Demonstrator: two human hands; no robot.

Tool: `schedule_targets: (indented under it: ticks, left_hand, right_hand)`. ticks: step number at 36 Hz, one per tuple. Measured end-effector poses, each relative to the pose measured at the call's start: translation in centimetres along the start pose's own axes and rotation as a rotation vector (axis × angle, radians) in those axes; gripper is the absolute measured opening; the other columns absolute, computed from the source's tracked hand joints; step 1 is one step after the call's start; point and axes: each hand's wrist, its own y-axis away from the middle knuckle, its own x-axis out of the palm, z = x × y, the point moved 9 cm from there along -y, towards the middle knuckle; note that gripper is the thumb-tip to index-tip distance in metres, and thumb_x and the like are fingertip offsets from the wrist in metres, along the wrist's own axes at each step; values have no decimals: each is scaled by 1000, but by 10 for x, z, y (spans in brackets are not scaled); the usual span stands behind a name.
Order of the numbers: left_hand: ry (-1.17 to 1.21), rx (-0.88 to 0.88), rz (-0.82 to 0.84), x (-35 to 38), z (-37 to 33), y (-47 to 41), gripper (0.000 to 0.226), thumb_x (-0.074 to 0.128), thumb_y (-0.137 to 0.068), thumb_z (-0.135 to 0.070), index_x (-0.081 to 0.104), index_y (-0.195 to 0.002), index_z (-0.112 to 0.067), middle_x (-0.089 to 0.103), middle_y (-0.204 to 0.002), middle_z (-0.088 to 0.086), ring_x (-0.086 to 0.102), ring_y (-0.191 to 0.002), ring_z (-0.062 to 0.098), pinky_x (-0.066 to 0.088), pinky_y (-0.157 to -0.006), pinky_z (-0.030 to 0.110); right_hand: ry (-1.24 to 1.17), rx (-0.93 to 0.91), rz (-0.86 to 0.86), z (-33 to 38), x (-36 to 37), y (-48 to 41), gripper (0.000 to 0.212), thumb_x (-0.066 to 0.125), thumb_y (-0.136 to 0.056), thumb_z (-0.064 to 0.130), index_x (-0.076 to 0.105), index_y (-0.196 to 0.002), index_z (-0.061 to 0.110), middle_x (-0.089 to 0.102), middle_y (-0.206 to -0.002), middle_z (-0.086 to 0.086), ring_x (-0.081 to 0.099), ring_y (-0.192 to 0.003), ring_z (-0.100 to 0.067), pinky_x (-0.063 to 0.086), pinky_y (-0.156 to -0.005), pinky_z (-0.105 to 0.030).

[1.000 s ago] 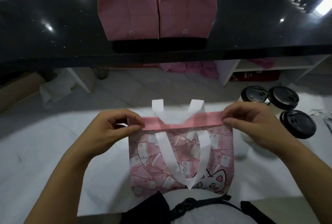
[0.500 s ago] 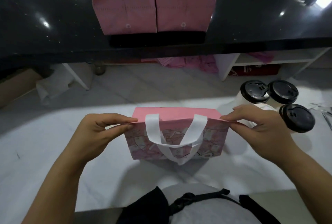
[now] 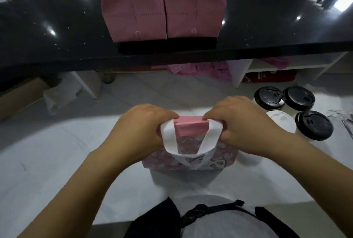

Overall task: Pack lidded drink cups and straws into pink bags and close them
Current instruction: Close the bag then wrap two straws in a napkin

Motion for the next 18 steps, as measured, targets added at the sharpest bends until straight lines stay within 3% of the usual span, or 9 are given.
schedule_targets:
  ticks: [4, 7, 10, 13, 18]
  left_hand:
    - [-218, -35, 69, 10, -4, -14, 23, 74, -87, -32, 74, -108, -40, 75, -99, -11, 61, -82, 13, 40, -62, 24]
    - [-138, -40, 108, 13, 6, -18, 25, 74, -86, -19, 77, -104, -36, 77, -98, -6, 66, -84, 17, 51, -69, 27]
    - [-83, -7, 104, 11, 9, -20, 26, 75, -88, -21, 77, -109, -36, 77, -105, -7, 70, -91, 18, 57, -75, 31]
    - [-1, 16, 131, 7, 17, -16, 28, 74, -90, -26, 75, -114, -38, 76, -106, -13, 69, -90, 11, 55, -71, 25]
    - [43, -22, 122, -12, 47, -2, 35, 75, -87, -32, 71, -120, -43, 75, -108, -19, 67, -87, 3, 53, -71, 15]
  right_hand:
    - [133, -58, 27, 9, 11, -9, 20, 59, -81, 21, 74, -92, 30, 66, -82, 8, 57, -88, -17, 36, -89, -33]
    - [148, -84, 4, 10, 13, -7, 18, 62, -80, 15, 75, -87, 26, 65, -77, 7, 58, -86, -18, 36, -91, -34]
    - [141, -94, -29, 7, 12, -6, 24, 65, -75, 6, 77, -85, 23, 66, -73, 7, 60, -84, -22, 39, -90, -38]
    - [117, -74, -42, -3, 11, -4, 11, 64, -84, 24, 75, -84, 26, 62, -73, 10, 58, -84, -19, 35, -90, -34]
    - [-71, 11, -29, -36, 1, 12, 34, 63, -82, 56, 77, -98, 29, 69, -84, 12, 60, -85, -15, 45, -83, -37]
